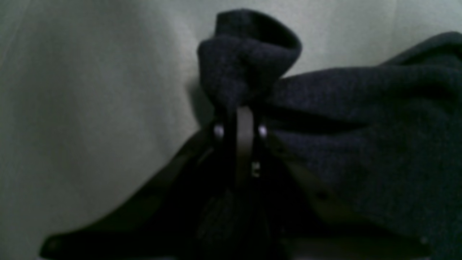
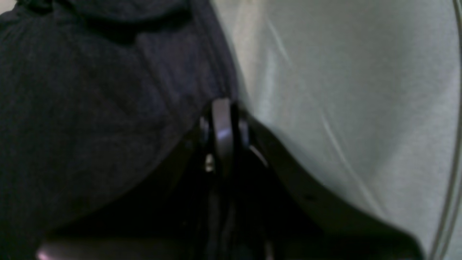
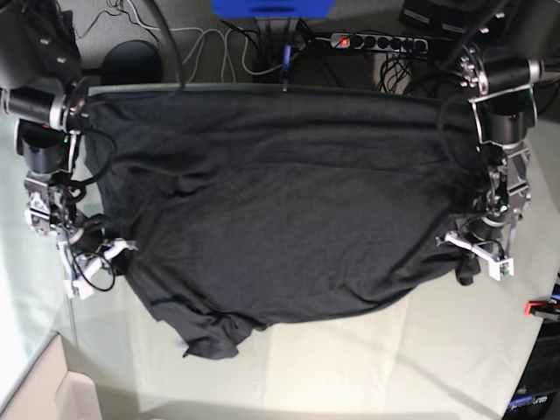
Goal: Layout the t-shirt on the table in an organized manner, then fold the t-shirt properly
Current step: 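Fold the shirt side with both grippers toward the collar edge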
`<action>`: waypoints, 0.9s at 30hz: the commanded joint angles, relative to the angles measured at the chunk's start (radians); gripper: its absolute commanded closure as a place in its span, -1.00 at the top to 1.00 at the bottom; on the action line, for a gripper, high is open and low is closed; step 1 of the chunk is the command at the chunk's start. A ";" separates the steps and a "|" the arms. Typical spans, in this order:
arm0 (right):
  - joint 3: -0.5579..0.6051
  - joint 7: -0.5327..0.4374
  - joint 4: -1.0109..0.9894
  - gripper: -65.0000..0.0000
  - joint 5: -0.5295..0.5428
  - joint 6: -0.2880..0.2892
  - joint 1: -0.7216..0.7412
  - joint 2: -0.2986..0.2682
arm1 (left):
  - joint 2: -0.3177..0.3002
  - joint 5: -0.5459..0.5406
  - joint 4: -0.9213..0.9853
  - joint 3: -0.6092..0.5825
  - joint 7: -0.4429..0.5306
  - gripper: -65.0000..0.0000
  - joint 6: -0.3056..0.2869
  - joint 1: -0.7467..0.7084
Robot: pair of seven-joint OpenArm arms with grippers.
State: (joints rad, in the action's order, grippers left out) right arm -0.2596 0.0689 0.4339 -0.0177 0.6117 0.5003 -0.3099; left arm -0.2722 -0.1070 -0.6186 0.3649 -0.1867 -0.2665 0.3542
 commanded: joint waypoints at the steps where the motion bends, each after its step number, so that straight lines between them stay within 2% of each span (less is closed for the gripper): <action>1: -0.010 -0.025 0.033 -1.00 0.025 0.034 0.021 -0.031 | -0.016 -0.004 -0.054 0.006 0.020 -1.00 -0.001 0.019; 3: -0.065 -0.017 0.101 -1.00 0.025 0.086 -0.021 -0.030 | -0.016 -0.043 -0.131 0.006 -0.029 -1.00 -0.001 -0.016; 7: -0.160 0.024 0.280 -1.00 0.025 0.086 -0.116 -0.013 | -0.023 -0.153 -0.281 0.004 -0.132 -1.00 -0.001 -0.059; 10: -0.182 0.055 0.411 -1.00 0.025 0.086 -0.183 0.007 | -0.023 -0.161 -0.323 0.004 -0.168 -1.00 -0.001 -0.063; 18: -0.312 0.056 0.652 -1.00 0.025 0.086 -0.328 0.067 | -0.023 -0.170 -0.390 0.004 -0.182 -1.00 -0.001 -0.116; 22: -0.384 0.056 0.676 -1.00 0.025 0.086 -0.355 0.076 | -0.023 -0.170 -0.390 0.004 -0.182 -1.00 -0.001 -0.125; 27: -0.393 0.056 0.676 -1.00 0.025 0.086 -0.384 0.071 | -0.023 -0.170 -0.389 0.004 -0.182 -1.00 -0.001 -0.131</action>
State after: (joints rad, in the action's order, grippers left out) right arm -0.6487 0.1562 1.0885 -0.0139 0.6998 0.1005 -0.2184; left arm -0.2794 -0.2707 -0.9886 0.3645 -0.3943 -0.2661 0.1986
